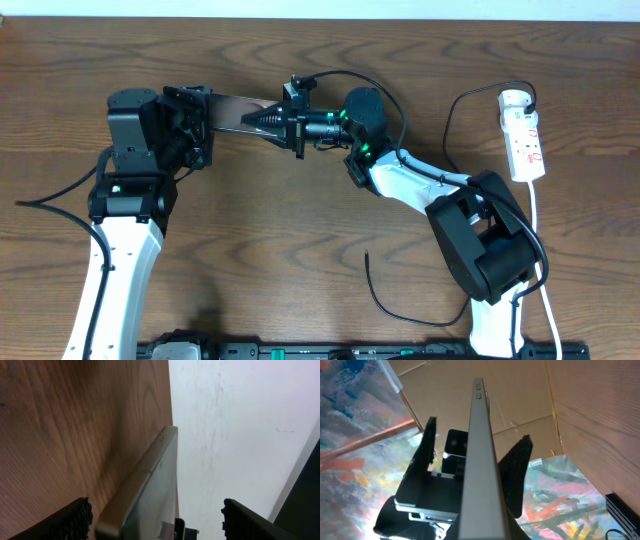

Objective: Plug charger to phone and switch on socket
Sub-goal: 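Hold the phone with both grippers and raise it upright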

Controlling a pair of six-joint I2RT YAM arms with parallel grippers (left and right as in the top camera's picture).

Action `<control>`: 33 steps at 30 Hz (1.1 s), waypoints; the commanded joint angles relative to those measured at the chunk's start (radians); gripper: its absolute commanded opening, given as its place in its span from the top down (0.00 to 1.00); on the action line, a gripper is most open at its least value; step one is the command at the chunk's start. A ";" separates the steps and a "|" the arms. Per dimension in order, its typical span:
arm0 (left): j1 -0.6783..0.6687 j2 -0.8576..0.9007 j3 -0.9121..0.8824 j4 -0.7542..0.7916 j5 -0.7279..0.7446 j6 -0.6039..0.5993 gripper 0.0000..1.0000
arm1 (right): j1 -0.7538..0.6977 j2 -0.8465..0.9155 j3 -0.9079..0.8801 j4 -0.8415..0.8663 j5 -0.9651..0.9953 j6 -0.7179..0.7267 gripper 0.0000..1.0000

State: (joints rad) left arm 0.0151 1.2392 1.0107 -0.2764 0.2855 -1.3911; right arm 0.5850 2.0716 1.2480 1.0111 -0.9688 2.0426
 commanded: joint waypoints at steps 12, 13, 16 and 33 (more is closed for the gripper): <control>0.002 0.017 0.023 0.028 -0.010 0.033 0.19 | 0.011 -0.003 0.008 0.037 0.062 0.009 0.99; 0.002 0.018 0.023 0.030 -0.010 0.037 0.19 | 0.011 -0.003 0.008 0.037 0.062 0.009 0.99; 0.002 0.025 0.023 0.040 -0.009 0.047 0.19 | 0.011 -0.003 0.008 0.037 0.062 0.009 0.99; 0.002 0.033 -0.059 0.189 0.045 0.078 0.19 | 0.009 -0.003 0.008 0.041 0.062 0.009 0.99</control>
State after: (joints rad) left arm 0.0151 1.2675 0.9707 -0.0959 0.3164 -1.3338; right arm 0.5896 2.0716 1.2480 1.0374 -0.9234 2.0426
